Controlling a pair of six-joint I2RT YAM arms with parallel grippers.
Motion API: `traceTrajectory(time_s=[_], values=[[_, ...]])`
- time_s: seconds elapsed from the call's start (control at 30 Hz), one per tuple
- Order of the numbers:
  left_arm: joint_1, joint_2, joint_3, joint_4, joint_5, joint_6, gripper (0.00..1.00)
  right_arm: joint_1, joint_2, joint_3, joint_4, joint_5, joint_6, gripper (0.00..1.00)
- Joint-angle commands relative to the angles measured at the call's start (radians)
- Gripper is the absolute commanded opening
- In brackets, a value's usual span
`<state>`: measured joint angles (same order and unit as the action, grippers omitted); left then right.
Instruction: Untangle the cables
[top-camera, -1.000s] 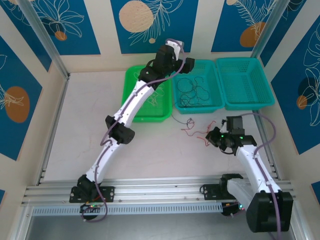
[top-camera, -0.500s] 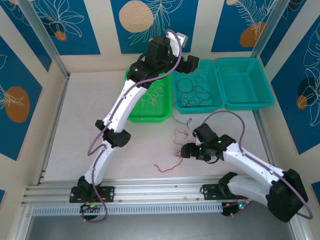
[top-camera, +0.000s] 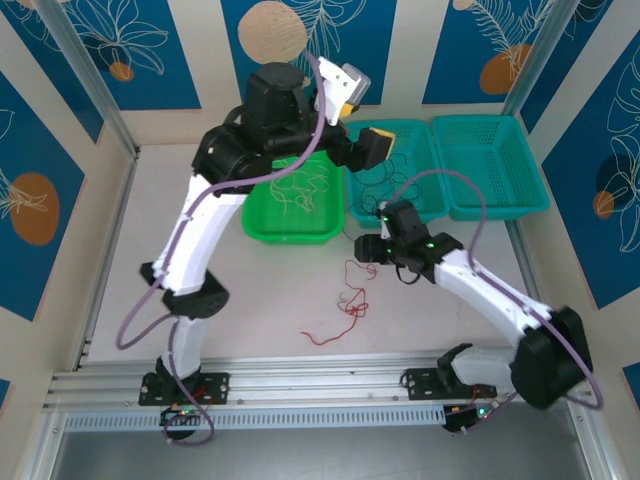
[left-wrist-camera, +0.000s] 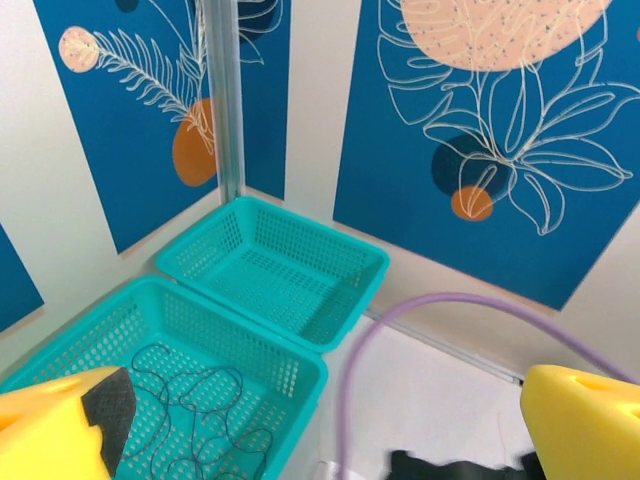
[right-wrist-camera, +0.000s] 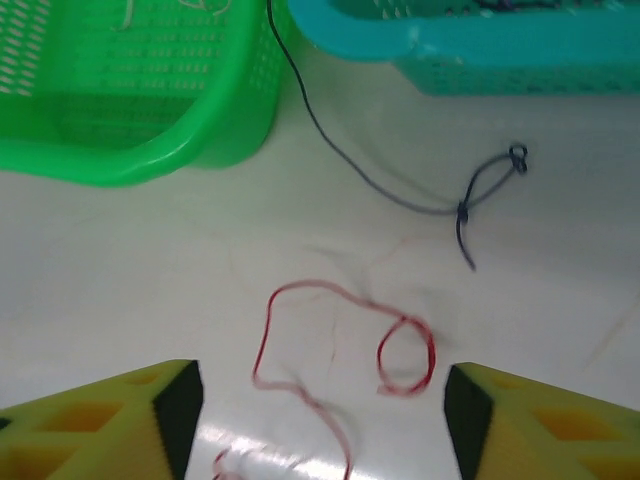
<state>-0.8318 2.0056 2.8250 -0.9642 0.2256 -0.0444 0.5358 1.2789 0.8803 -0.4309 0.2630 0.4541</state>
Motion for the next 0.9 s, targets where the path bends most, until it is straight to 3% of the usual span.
traceTrajectory(time_s=[0.0,0.33,0.47,0.63,0.73,0.87], values=[[-0.016,-0.153,-0.235,0.099,0.009,0.025,0.99,0.039,0.127,0.027,0.163,0.169,-0.088,0.60],[-0.023,-0.616,-1.023,0.427,-0.115,-0.004,1.00,0.076,0.466,0.106,0.353,0.338,-0.151,0.55],[-0.023,-0.749,-1.213,0.474,-0.190,-0.014,1.00,0.079,0.520,0.139,0.365,0.346,-0.151,0.55],[-0.022,-0.872,-1.410,0.543,-0.112,0.012,1.00,0.074,0.577,0.175,0.339,0.318,-0.154,0.55],[-0.023,-0.932,-1.492,0.561,-0.076,0.030,1.00,0.063,0.601,0.180,0.316,0.256,-0.136,0.47],[-0.023,-0.978,-1.542,0.557,-0.138,0.034,1.00,0.059,0.607,0.165,0.296,0.218,-0.113,0.25]])
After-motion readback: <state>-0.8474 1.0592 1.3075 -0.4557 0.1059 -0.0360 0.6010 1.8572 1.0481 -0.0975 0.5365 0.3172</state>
